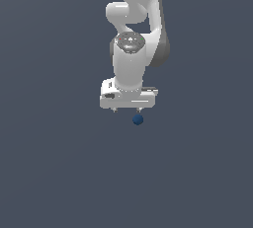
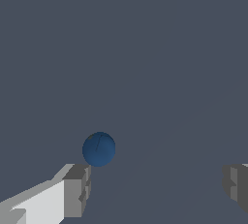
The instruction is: Pick up the object and move it to a goal position.
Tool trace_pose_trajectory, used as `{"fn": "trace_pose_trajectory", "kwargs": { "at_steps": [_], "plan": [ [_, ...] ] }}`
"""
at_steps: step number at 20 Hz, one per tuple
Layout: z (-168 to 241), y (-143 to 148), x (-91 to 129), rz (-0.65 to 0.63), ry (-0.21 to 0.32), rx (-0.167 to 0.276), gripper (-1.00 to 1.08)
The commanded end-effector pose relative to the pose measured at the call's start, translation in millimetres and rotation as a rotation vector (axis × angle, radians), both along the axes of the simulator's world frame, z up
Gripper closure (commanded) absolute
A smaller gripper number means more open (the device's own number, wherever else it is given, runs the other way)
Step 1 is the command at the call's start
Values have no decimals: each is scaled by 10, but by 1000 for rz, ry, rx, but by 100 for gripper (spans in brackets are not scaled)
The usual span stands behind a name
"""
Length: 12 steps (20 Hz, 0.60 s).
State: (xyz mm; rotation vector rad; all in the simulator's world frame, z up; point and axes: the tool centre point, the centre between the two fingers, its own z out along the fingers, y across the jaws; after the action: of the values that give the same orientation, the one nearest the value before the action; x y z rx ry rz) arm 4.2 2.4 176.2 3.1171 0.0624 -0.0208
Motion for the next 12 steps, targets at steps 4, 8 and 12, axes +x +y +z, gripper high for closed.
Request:
{"fn": "trace_pose_trajectory", "kwargs": {
  "at_steps": [4,8,12],
  "plan": [
    [-4,26,2,4,1,4,-92],
    [-24,130,9,21,3,22,-92],
    [-37,181,10,29,4,30,-92]
  ]
}}
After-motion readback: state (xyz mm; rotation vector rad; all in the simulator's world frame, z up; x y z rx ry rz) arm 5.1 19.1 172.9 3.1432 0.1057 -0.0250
